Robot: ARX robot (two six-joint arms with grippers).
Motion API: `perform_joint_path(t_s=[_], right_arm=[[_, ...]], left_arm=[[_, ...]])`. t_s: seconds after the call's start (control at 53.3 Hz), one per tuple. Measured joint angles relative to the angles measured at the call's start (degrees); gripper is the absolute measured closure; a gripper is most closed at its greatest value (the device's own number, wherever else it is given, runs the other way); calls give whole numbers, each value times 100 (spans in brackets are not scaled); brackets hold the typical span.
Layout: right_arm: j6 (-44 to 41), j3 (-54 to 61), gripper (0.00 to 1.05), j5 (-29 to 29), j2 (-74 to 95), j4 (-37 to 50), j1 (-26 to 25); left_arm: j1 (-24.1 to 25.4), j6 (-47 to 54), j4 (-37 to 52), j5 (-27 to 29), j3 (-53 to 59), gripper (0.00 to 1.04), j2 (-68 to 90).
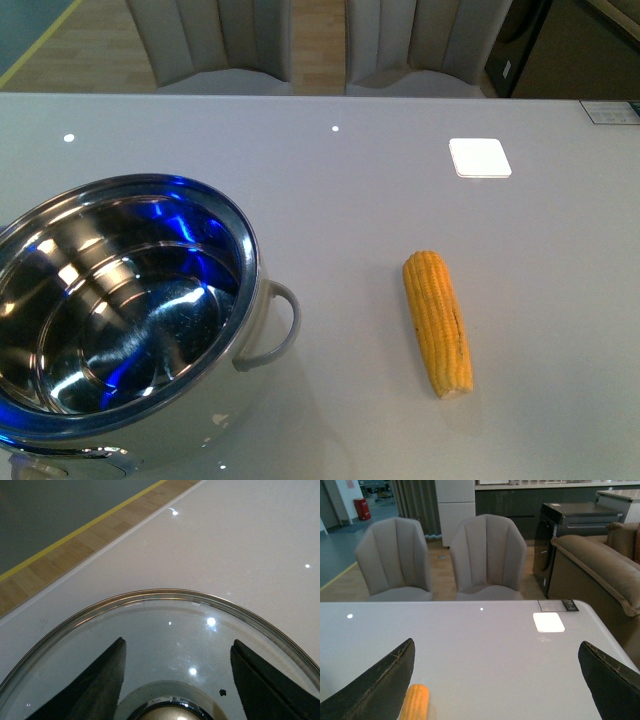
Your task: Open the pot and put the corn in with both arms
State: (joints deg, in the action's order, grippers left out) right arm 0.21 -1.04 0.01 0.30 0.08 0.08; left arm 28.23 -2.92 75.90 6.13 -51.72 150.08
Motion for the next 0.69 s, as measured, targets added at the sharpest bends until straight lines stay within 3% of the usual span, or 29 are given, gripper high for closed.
perform_joint_path(t_s=[0.056,0.244,0.469,0.694], right_arm=[[0,0,9,2,0,0,2],[0,0,9,0,0,0,2],[0,0,9,2,0,0,0],[0,0,9,2,0,0,2]], left_arm=[[0,2,17,7,127,25,-87],[17,9,15,-20,566,7,-785],[103,-24,-164,-376,1386,7,-2240],[234,-348,-1106,-1088,2520,7,-4271]])
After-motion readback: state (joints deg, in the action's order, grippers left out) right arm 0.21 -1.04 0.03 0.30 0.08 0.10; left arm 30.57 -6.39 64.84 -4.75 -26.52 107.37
